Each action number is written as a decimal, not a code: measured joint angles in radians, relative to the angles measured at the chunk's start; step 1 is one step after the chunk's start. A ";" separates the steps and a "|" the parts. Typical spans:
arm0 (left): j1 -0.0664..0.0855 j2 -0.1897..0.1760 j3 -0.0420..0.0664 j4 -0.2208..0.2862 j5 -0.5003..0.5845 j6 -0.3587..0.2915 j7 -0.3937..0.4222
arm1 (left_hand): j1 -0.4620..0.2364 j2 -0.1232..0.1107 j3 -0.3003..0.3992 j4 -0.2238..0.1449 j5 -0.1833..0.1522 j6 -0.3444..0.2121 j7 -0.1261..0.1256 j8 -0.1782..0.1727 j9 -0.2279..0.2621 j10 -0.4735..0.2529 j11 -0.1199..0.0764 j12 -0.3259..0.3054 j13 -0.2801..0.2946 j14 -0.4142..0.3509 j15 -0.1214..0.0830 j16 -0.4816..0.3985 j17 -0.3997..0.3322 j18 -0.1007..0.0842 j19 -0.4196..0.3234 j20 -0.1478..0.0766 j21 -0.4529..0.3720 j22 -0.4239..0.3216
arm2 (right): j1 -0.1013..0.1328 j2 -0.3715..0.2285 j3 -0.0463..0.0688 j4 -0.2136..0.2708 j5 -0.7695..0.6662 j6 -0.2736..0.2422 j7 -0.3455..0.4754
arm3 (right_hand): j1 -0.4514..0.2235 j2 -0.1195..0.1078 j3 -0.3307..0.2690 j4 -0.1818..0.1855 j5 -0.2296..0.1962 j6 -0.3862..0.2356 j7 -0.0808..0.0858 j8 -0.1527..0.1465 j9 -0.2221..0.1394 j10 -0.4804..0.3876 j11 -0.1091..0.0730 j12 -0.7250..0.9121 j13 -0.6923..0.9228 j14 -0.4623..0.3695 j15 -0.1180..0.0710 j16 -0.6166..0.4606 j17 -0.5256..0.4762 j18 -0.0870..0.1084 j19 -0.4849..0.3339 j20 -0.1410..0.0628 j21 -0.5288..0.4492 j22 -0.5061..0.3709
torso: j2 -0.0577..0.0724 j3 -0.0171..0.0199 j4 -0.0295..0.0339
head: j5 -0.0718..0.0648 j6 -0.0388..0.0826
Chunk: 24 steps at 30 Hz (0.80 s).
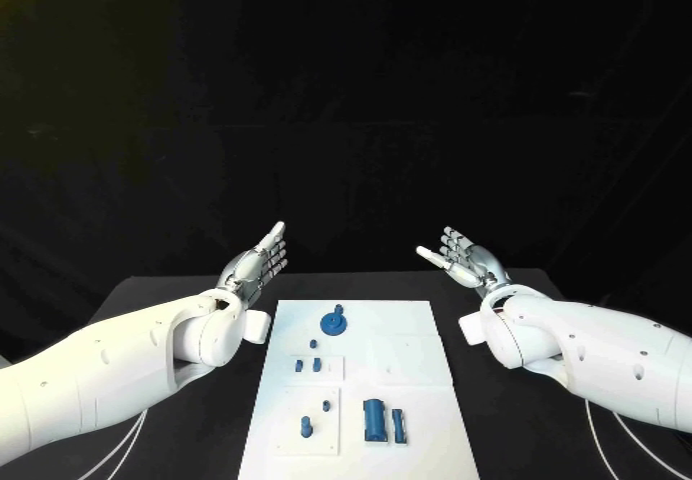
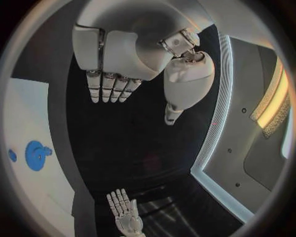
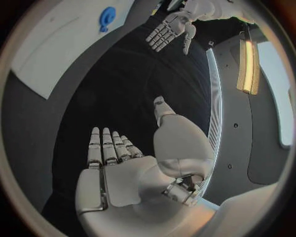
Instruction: Assemble the parts on the task board
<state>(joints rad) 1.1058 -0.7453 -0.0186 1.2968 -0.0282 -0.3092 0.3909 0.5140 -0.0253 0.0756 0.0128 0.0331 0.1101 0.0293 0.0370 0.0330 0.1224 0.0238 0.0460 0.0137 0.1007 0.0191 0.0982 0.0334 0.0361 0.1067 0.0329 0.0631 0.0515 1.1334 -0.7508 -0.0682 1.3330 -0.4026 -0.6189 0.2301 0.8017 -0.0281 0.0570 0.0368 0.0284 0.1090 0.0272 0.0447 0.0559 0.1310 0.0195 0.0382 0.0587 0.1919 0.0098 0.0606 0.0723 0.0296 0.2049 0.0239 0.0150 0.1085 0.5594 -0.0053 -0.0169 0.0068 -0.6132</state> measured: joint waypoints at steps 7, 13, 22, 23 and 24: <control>-0.029 -0.018 0.009 0.139 0.006 -0.145 0.028 | -0.343 0.017 -0.050 -0.010 -0.021 -0.074 -0.021 -0.024 -0.022 -0.082 -0.015 -0.027 -0.009 -0.065 -0.015 -0.066 -0.022 -0.016 -0.070 -0.024 -0.042 -0.034 | -0.047 -0.015 0.040 0.133 0.140 -0.046 0.090 | -0.531 0.020 -0.036 -0.028 -0.015 -0.072 -0.019 -0.026 -0.038 -0.088 -0.013 -0.024 -0.040 -0.129 -0.007 -0.041 -0.049 -0.015 -0.137 -0.016 -0.006 -0.073 | -0.012 0.0043 0.0133 | -0.006 0.012; -0.047 -0.030 0.015 0.233 0.014 -0.293 0.060 | -0.453 0.022 -0.062 -0.012 -0.026 -0.092 -0.028 -0.029 -0.029 -0.105 -0.020 -0.035 -0.011 -0.083 -0.015 -0.085 -0.029 -0.016 -0.089 -0.029 -0.053 -0.046 | -0.075 -0.025 0.062 0.212 0.275 -0.094 0.179 | -0.705 0.025 -0.046 -0.033 -0.021 -0.092 -0.023 -0.037 -0.049 -0.113 -0.018 -0.031 -0.052 -0.166 -0.007 -0.049 -0.064 -0.016 -0.178 -0.021 -0.010 -0.096 | -0.014 0.0052 0.0163 | -0.007 0.013; -0.054 -0.035 0.017 0.270 0.023 -0.414 0.094 | -0.508 0.026 -0.071 -0.013 -0.030 -0.105 -0.029 -0.034 -0.032 -0.119 -0.024 -0.039 -0.013 -0.097 -0.019 -0.095 -0.032 -0.015 -0.103 -0.033 -0.060 -0.050 | -0.083 -0.029 0.067 0.235 0.372 -0.135 0.243 | -0.795 0.029 -0.052 -0.038 -0.025 -0.105 -0.028 -0.041 -0.054 -0.127 -0.020 -0.035 -0.057 -0.187 -0.010 -0.054 -0.071 -0.016 -0.200 -0.024 -0.010 -0.107 | -0.015 0.0053 0.0168 | -0.007 0.013; -0.054 -0.035 0.017 0.270 0.024 -0.419 0.096 | -0.508 0.026 -0.071 -0.013 -0.030 -0.105 -0.029 -0.034 -0.032 -0.119 -0.024 -0.039 -0.013 -0.097 -0.019 -0.095 -0.032 -0.016 -0.103 -0.033 -0.060 -0.051 | -0.083 -0.029 0.067 0.235 0.376 -0.137 0.246 | -0.795 0.029 -0.052 -0.038 -0.025 -0.105 -0.028 -0.041 -0.054 -0.127 -0.020 -0.035 -0.058 -0.187 -0.010 -0.054 -0.071 -0.016 -0.200 -0.024 -0.010 -0.107 | -0.015 0.0054 0.0169 | -0.007 0.013; -0.055 -0.035 0.017 0.270 0.024 -0.423 0.097 | -0.508 0.026 -0.071 -0.013 -0.030 -0.105 -0.029 -0.034 -0.032 -0.119 -0.024 -0.039 -0.013 -0.097 -0.019 -0.095 -0.032 -0.015 -0.103 -0.033 -0.060 -0.051 | -0.083 -0.029 0.067 0.235 0.379 -0.139 0.249 | -0.796 0.028 -0.052 -0.038 -0.025 -0.105 -0.028 -0.041 -0.055 -0.127 -0.020 -0.035 -0.058 -0.187 -0.010 -0.054 -0.071 -0.016 -0.200 -0.024 -0.010 -0.107 | -0.015 0.0054 0.0169 | -0.007 0.013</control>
<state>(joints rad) 1.0513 -0.7808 -0.0012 1.5666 -0.0038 -0.7325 0.4882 0.0063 0.0009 0.0041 -0.0001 0.0035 0.0054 -0.0001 0.0034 0.0009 0.0037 0.0002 0.0066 0.0009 0.0037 0.0002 0.0035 0.0011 0.0207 0.0036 0.0002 0.0035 0.0009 1.0504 -0.7799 -0.0007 1.5678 -0.0233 -0.7576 0.4791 0.0053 -0.0002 0.0054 -0.0015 0.0033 0.0038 -0.0004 0.0035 0.0013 0.0044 -0.0008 0.0035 0.0011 0.0050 -0.0003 0.0066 0.0014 0.0138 0.0047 0.0003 0.0048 0.0013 0.5444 0.0001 0.0000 0.0000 -0.6000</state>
